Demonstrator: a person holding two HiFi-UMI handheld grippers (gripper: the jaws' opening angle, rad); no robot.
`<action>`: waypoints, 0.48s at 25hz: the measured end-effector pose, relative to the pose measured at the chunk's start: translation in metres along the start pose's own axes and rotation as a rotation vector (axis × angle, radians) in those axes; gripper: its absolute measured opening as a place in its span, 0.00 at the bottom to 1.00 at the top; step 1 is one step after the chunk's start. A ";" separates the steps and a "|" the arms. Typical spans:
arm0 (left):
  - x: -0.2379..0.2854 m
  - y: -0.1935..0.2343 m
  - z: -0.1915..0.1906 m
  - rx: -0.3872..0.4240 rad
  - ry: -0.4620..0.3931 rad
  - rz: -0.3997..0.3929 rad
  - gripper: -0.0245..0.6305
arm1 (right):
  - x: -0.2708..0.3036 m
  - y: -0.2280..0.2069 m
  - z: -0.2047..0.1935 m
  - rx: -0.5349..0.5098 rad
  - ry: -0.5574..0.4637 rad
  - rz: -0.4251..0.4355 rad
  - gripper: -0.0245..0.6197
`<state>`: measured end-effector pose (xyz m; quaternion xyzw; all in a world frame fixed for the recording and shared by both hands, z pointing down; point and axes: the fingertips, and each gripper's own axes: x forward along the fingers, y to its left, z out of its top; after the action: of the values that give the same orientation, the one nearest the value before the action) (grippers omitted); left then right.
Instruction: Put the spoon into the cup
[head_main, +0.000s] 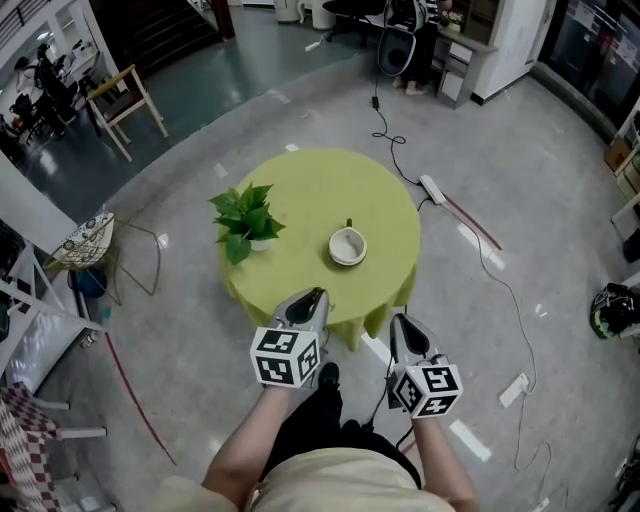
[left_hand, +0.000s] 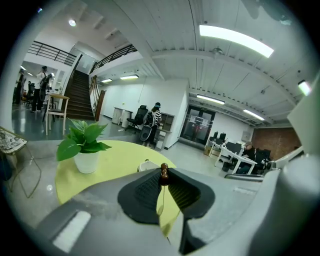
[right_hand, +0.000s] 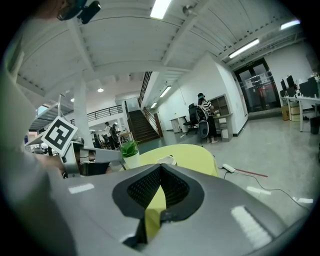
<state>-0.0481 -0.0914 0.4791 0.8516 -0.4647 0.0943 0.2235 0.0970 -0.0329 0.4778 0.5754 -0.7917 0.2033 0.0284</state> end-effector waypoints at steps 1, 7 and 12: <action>0.004 0.003 0.002 -0.003 0.002 -0.004 0.10 | 0.005 -0.001 0.001 0.000 0.003 -0.004 0.04; 0.026 0.018 0.013 -0.008 0.008 -0.033 0.10 | 0.035 -0.003 0.009 -0.005 0.008 -0.014 0.04; 0.043 0.026 0.026 -0.021 0.004 -0.063 0.10 | 0.057 -0.006 0.018 -0.012 0.005 -0.027 0.04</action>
<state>-0.0469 -0.1476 0.4798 0.8631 -0.4384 0.0839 0.2362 0.0866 -0.0922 0.4787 0.5852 -0.7851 0.1995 0.0366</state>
